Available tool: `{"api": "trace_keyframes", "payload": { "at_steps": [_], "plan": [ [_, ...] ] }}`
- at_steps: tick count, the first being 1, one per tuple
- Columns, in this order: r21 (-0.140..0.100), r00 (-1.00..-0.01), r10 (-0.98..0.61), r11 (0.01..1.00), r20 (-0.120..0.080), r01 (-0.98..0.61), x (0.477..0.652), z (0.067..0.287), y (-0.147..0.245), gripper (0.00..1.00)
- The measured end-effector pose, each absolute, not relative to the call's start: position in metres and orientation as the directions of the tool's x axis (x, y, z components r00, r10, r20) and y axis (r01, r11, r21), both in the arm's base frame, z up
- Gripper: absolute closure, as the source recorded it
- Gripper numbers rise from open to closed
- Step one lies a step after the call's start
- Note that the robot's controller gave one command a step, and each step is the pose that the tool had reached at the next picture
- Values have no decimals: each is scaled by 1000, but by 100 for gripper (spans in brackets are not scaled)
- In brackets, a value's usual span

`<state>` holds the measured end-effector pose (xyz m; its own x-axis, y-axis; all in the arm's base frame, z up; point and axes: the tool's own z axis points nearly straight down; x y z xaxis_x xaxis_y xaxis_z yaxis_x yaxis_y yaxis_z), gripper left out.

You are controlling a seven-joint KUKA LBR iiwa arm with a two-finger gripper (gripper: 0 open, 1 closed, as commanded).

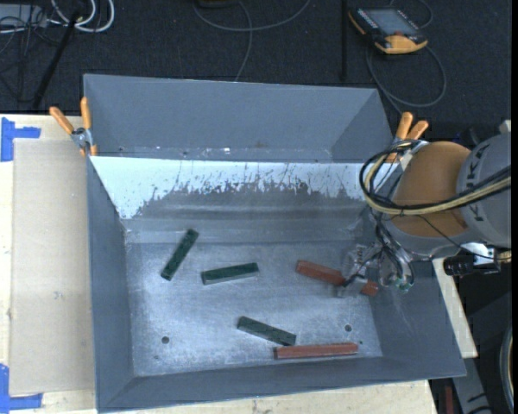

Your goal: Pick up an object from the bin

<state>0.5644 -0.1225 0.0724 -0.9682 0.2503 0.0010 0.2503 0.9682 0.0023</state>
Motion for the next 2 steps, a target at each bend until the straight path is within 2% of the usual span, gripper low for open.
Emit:
{"api": "trace_keyframes", "payload": {
  "at_steps": [1, 2],
  "plan": [
    [0, -993, -122, 993, -3, -122, 587, 97, -104, 100],
    [-3, -994, -109, 994, -10, -109, 594, 235, -102, 100]
  ]
}}
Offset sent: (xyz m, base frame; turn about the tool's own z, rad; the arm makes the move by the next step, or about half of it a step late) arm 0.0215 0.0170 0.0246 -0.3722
